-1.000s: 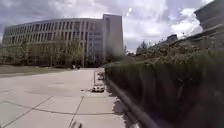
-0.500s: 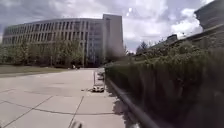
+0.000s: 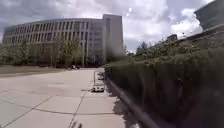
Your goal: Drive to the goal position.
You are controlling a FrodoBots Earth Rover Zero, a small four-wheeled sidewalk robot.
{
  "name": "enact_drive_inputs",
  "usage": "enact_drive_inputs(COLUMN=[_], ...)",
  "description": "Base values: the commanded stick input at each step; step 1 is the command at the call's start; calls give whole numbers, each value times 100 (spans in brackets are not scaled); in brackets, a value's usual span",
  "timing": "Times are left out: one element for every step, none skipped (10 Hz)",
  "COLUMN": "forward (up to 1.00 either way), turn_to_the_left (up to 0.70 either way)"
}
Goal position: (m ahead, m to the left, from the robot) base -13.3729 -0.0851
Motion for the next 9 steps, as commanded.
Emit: enact_drive_inputs(forward=[6,5,5,6,6,6,6,6,6], turn_to_the_left=[0,0,0,0,0,0,0,0,0])
